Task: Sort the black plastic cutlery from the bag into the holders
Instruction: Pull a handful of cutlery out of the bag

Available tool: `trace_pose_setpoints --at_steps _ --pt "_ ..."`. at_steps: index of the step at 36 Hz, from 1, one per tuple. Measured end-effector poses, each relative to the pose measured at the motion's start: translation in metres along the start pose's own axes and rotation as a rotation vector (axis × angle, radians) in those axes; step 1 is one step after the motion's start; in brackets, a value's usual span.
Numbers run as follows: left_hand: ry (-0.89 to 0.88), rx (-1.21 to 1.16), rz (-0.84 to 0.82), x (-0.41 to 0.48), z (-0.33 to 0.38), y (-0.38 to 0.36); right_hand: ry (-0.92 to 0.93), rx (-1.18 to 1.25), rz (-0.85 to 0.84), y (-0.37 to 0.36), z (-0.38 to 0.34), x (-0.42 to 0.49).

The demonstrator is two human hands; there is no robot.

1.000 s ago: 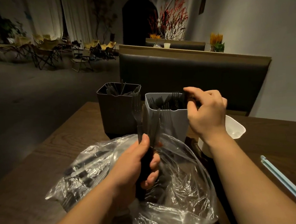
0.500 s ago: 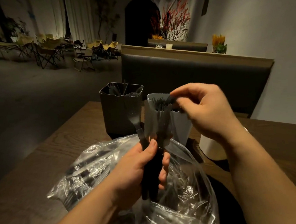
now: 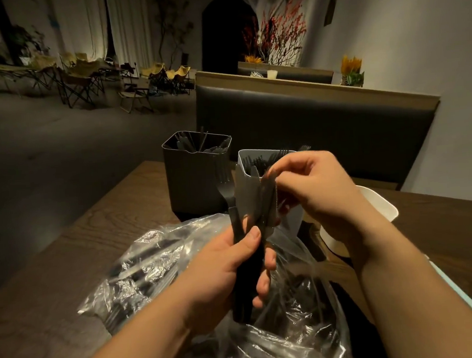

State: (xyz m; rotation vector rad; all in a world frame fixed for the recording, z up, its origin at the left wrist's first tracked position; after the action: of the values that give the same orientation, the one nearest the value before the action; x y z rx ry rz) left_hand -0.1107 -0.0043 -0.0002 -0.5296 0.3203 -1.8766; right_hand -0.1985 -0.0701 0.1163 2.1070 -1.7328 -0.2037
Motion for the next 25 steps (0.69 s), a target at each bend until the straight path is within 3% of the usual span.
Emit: trace_pose_setpoints --at_steps 7,12,15,20,25 --pt "0.056 0.051 0.02 -0.001 -0.006 0.003 -0.018 0.315 0.492 0.074 0.001 -0.016" --pt "0.084 0.138 0.037 0.0 -0.01 0.008 0.003 0.461 0.635 0.106 0.0 -0.029" --pt "0.093 0.185 0.034 -0.001 -0.011 0.008 0.022 0.476 0.55 0.106 -0.009 -0.029" --pt "0.116 0.204 0.006 -0.003 -0.014 0.004 -0.046 0.422 0.109 0.043 -0.014 -0.015" --pt "0.106 0.21 -0.027 -0.005 -0.011 -0.001 -0.011 0.233 0.08 0.013 -0.006 -0.008"
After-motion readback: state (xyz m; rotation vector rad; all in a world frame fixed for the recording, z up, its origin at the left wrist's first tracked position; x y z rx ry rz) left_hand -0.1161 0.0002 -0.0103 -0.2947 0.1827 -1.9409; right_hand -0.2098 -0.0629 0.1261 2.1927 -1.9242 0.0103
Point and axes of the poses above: each hand's wrist, its own x-axis towards the middle knuckle, its own y-axis out of the back of the hand, z = x × y, the point moved 10 cm from there along x, towards the middle knuckle, and after that the axes turned 13 degrees about -y, right-handed, at the moved point
